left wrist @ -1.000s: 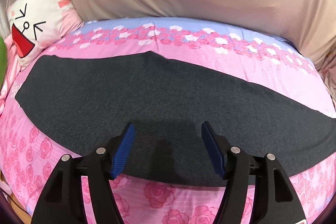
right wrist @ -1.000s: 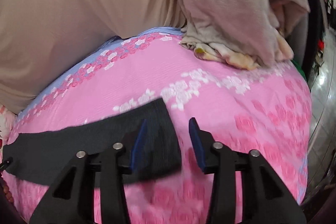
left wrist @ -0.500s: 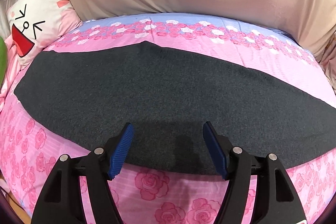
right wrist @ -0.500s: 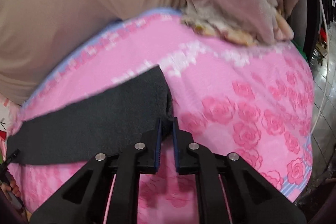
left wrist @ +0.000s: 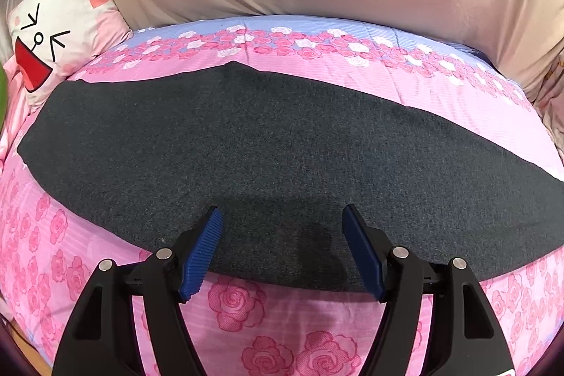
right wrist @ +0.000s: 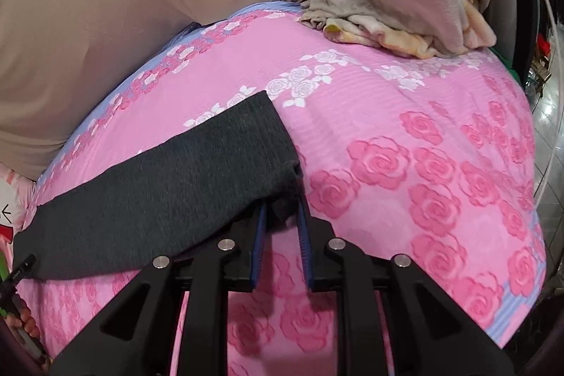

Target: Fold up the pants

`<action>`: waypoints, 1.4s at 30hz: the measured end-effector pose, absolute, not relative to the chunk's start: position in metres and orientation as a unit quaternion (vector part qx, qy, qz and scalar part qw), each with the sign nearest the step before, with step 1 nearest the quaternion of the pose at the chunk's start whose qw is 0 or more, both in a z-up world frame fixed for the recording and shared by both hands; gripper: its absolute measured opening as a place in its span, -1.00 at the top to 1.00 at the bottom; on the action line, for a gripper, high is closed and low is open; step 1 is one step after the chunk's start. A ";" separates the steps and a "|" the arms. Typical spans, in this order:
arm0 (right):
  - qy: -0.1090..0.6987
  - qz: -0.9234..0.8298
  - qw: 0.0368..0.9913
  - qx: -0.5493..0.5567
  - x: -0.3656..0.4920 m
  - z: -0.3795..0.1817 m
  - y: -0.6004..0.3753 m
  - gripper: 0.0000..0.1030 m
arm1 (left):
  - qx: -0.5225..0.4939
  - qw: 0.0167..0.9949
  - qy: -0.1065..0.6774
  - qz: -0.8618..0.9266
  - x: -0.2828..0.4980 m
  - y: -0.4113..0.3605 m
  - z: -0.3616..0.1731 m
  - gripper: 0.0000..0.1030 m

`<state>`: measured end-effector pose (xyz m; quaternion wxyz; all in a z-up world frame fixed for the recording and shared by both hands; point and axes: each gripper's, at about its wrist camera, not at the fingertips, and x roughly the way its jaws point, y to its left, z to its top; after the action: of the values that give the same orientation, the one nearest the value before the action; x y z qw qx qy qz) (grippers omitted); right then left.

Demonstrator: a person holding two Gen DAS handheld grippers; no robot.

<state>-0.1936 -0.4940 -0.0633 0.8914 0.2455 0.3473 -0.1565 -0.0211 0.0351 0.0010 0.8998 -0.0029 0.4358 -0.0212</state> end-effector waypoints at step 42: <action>0.235 -0.084 0.936 0.248 -0.170 0.037 -0.367 0.86 | -0.048 0.905 0.422 -0.037 -0.042 0.088 0.010 -0.55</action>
<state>-0.1699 -0.3672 0.0367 0.9361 0.2479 0.2348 -0.0843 -0.0416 0.0877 0.0104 0.9046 -0.0480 0.4219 -0.0373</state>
